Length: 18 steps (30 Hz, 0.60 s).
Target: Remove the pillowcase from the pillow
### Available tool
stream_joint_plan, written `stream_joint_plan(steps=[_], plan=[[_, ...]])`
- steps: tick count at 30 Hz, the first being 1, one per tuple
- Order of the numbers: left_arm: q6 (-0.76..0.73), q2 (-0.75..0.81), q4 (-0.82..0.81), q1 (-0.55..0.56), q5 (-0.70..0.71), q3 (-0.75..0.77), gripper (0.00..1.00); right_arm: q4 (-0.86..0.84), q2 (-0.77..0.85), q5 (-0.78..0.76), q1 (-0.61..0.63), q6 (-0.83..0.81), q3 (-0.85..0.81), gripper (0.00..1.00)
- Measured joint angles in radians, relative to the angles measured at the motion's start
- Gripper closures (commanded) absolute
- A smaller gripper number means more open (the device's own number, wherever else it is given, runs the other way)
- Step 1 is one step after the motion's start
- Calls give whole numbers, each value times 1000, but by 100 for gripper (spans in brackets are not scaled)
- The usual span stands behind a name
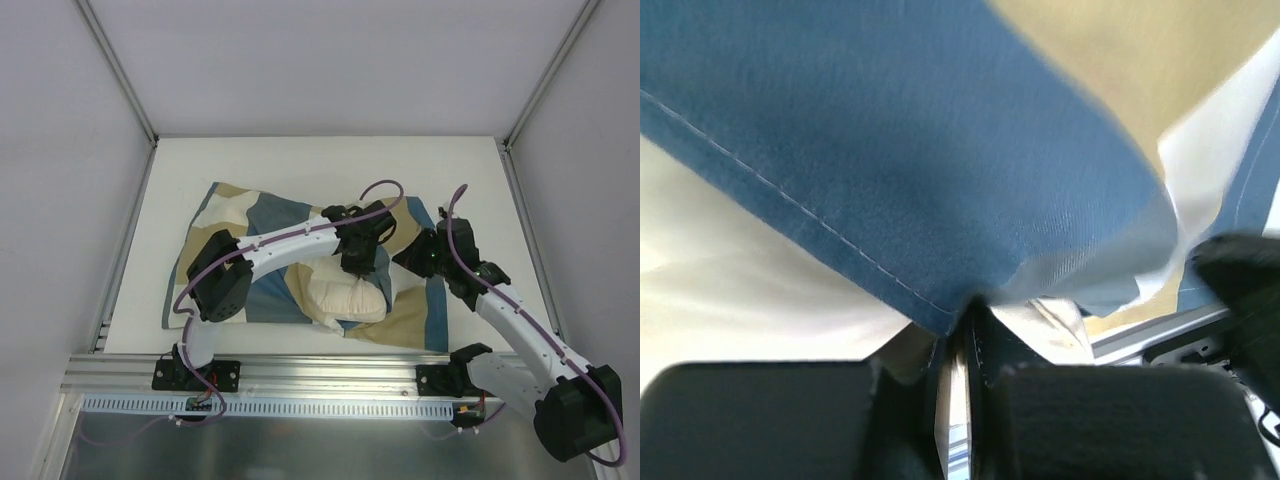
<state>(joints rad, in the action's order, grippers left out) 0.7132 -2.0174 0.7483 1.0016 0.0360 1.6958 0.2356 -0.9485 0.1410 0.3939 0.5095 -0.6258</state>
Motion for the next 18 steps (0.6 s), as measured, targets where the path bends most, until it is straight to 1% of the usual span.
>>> stream_joint_plan(steps=[5, 11, 14, 15, 16, 17, 18], plan=[[2, 50, -45, -1, -19, -86, 100, 24, -61, -45, -45, -1, -51, 99], [0, 134, -44, 0, -61, -175, 100, 32, -110, -68, -78, -3, -100, 99], [-3, 137, -45, -1, -76, -181, 94, 34, -122, -55, -80, -16, -111, 99], [-5, 137, -45, -2, -79, -182, 92, 34, -122, -46, -80, -26, -111, 94], [-7, 137, -46, -2, -81, -182, 85, 36, -122, -34, -80, -39, -111, 80], [-9, 137, -47, -1, -83, -182, 81, 38, -122, -21, -80, -48, -111, 73], [-11, 137, -49, -2, -88, -182, 77, 42, -120, -8, -79, -67, -111, 63]])
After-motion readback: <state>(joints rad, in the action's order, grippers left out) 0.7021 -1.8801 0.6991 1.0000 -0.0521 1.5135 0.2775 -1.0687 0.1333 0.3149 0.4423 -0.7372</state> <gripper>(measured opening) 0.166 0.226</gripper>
